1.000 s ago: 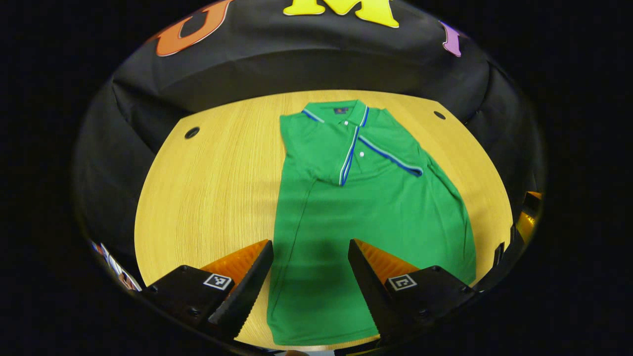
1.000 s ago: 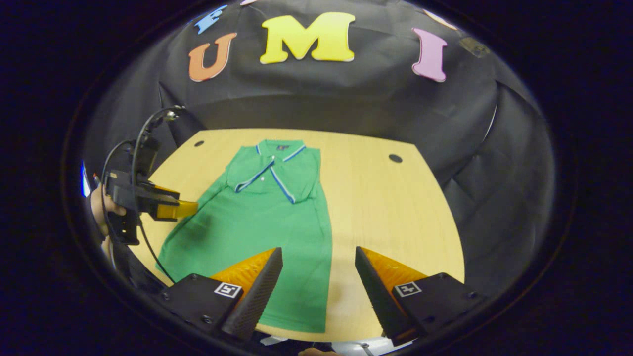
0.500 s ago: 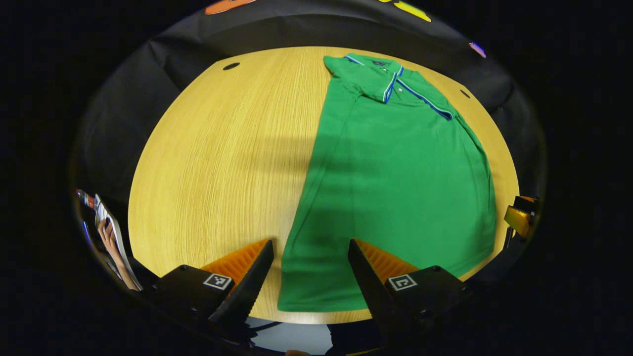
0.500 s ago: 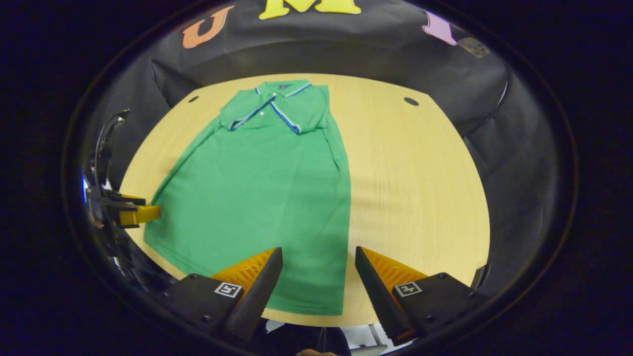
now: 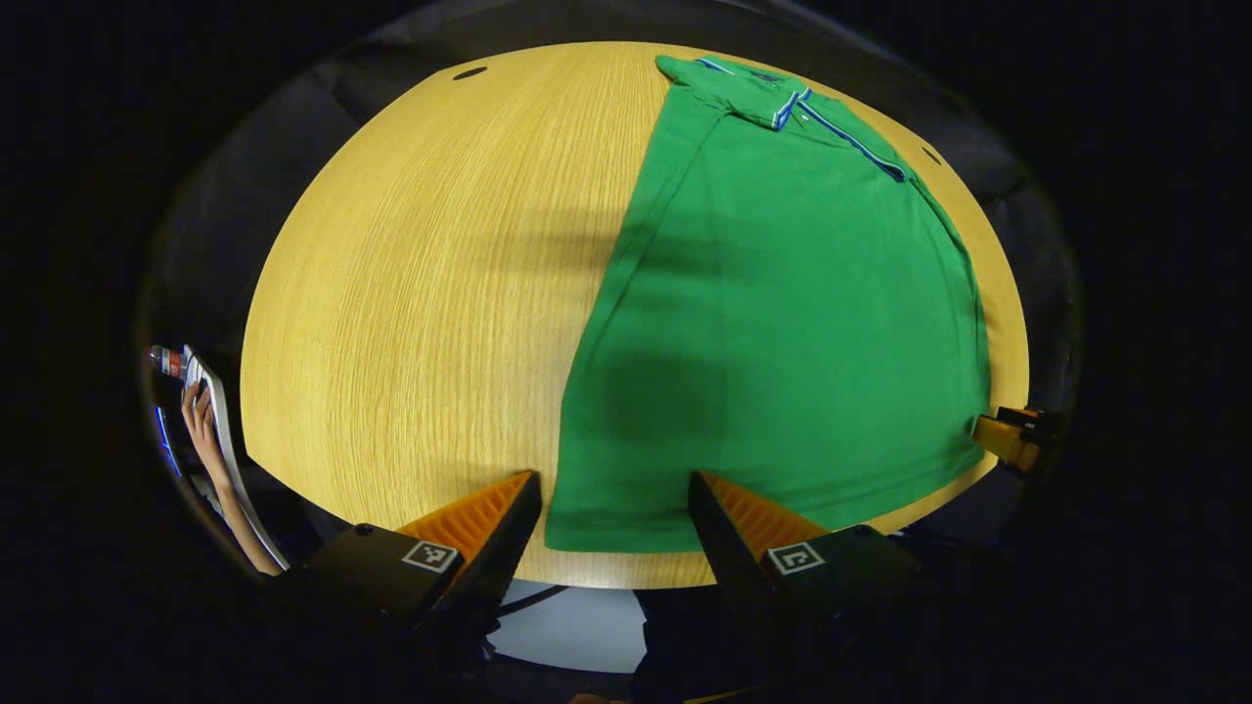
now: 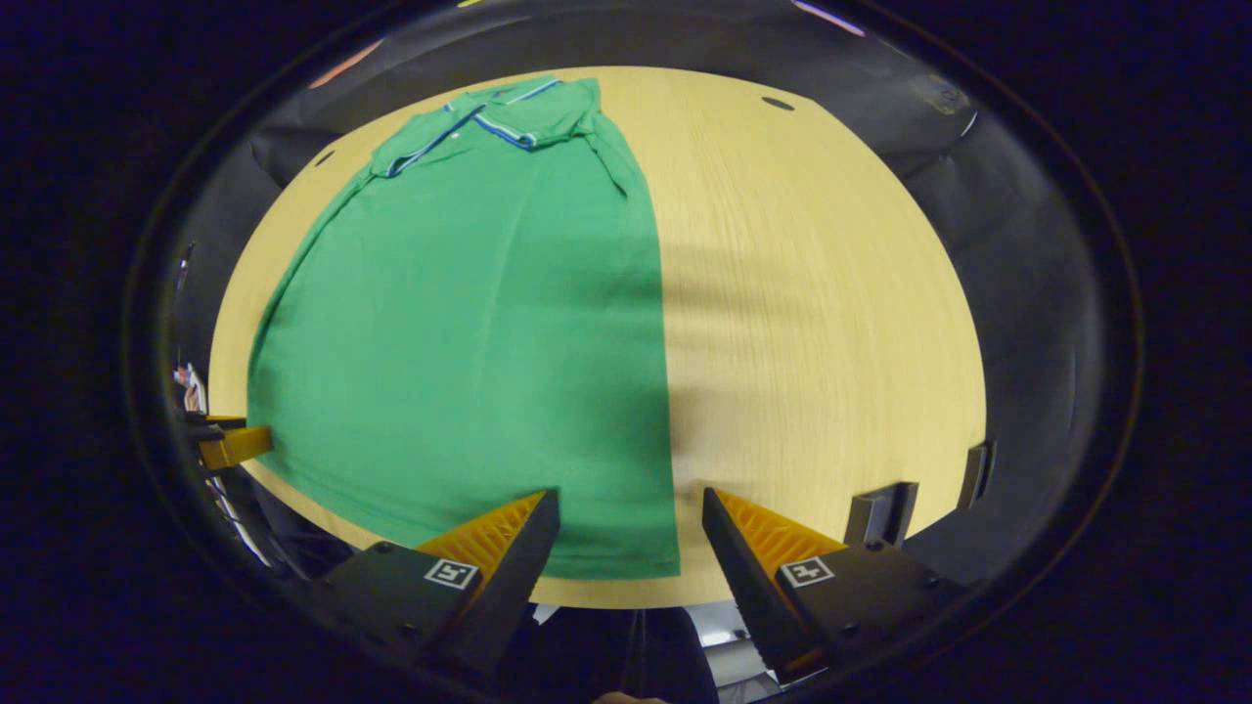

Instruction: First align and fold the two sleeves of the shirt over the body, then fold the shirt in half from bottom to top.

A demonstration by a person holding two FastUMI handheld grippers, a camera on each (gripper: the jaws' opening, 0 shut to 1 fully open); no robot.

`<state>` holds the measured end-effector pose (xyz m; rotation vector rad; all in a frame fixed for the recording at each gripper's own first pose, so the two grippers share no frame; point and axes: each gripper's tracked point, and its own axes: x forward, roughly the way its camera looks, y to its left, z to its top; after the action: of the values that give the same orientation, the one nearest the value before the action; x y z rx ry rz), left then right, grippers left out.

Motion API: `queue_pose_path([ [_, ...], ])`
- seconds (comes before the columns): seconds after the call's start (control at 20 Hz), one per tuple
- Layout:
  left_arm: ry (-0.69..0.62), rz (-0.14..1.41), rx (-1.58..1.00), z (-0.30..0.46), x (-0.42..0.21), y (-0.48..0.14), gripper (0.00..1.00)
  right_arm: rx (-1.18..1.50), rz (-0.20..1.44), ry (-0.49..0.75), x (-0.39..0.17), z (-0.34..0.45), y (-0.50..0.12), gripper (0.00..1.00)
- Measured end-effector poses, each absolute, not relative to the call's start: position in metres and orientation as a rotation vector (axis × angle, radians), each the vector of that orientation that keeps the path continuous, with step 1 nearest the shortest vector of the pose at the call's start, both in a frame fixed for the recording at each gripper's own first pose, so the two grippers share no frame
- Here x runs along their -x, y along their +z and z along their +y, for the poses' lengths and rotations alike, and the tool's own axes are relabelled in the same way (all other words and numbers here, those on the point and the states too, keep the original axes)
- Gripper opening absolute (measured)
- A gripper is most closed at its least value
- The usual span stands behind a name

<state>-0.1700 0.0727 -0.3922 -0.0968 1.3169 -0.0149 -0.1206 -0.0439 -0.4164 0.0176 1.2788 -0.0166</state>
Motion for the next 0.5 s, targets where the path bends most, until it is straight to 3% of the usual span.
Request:
queue_pose_path([
  [0.5,-0.054,1.49,0.087,0.0739,0.1739,-0.3934,0.98,0.034,1.444,0.074,0.117,-0.0397,-0.4189,0.92],
])
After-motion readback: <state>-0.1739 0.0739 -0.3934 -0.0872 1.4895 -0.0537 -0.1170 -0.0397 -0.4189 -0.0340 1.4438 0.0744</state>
